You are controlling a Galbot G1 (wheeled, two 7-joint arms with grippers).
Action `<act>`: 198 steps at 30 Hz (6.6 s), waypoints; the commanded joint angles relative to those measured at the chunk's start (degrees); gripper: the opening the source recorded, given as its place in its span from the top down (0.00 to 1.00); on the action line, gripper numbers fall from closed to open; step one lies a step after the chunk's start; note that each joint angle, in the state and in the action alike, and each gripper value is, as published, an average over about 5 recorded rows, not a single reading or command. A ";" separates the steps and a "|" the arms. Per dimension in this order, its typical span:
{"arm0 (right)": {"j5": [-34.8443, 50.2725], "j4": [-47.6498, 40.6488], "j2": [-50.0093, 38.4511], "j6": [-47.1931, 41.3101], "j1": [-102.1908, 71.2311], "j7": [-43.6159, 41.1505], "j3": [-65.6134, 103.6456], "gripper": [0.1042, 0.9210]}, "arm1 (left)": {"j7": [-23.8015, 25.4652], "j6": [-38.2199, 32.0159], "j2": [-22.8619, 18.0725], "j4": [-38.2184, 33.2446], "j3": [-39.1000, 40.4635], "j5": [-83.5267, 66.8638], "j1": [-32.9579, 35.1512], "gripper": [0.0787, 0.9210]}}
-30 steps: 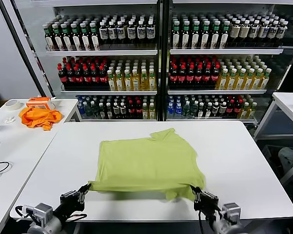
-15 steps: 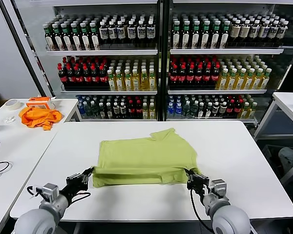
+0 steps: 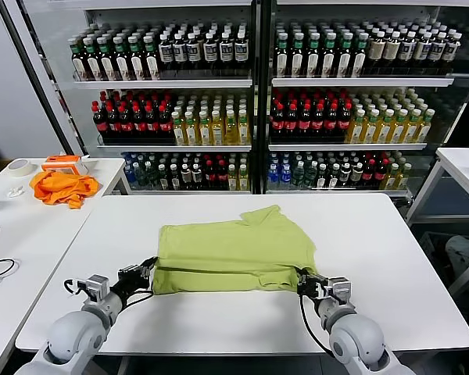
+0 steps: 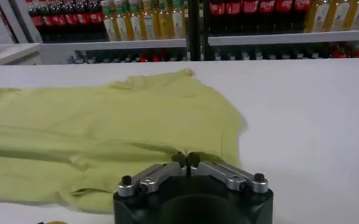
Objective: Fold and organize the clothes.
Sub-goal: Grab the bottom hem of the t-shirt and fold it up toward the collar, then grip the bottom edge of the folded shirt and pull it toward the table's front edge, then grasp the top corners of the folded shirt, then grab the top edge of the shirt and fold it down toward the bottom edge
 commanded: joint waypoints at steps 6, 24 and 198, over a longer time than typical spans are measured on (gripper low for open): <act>0.38 4.38 -1.35 -0.54 -2.54 -0.85 3.30 0.60 | 1.00 -2.40 -0.94 9.37 1.29 3.03 -4.63 0.69; -1.81 3.82 -3.08 0.65 -8.61 -1.05 8.09 0.12 | -5.10 6.01 0.32 -9.92 -1.38 -1.30 7.67 0.13; -0.54 5.60 2.32 0.82 2.15 8.66 -3.33 0.99 | 1.43 -1.95 5.31 -1.96 5.83 -8.92 -3.65 0.99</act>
